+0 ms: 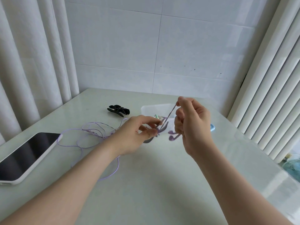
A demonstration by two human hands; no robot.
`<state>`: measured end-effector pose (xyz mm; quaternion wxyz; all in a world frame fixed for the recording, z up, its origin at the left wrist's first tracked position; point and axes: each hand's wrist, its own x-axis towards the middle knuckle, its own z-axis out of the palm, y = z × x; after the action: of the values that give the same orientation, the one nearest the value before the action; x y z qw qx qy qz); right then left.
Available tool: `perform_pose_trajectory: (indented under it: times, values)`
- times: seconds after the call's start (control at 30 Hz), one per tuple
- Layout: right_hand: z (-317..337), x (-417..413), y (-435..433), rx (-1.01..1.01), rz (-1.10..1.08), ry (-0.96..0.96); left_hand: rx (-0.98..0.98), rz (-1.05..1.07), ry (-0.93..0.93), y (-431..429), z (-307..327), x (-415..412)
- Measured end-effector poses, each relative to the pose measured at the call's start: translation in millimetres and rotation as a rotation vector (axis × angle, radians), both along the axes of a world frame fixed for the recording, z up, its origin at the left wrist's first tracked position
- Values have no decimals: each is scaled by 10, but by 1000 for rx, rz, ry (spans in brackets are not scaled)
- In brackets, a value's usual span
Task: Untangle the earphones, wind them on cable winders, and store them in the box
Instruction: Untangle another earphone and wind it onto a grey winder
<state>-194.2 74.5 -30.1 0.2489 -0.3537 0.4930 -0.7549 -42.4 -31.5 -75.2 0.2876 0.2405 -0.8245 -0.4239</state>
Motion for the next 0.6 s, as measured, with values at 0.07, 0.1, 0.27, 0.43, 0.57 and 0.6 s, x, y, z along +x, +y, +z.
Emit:
perform_pose_trajectory:
  times: [0.07,0.1,0.27,0.43,0.57,0.6]
  values:
    - [2,-16,-14,35,-83,-11,46,-60,-33,30,11,6]
    - [-7,-32,-24,87,-142,14,72,-96,-34,39,25,13]
    - [-226,-295,-122,279,-409,297,230,-279,88,62,48,45]
    - [-409,-373,-148,707,-482,892,435,-276,342,40,84,26]
    - [-464,-214,-167,831,-337,1084,457,-3,481,-28,102,24]
    - [-459,-176,-156,838,-290,1100,467,73,514,-42,113,24]
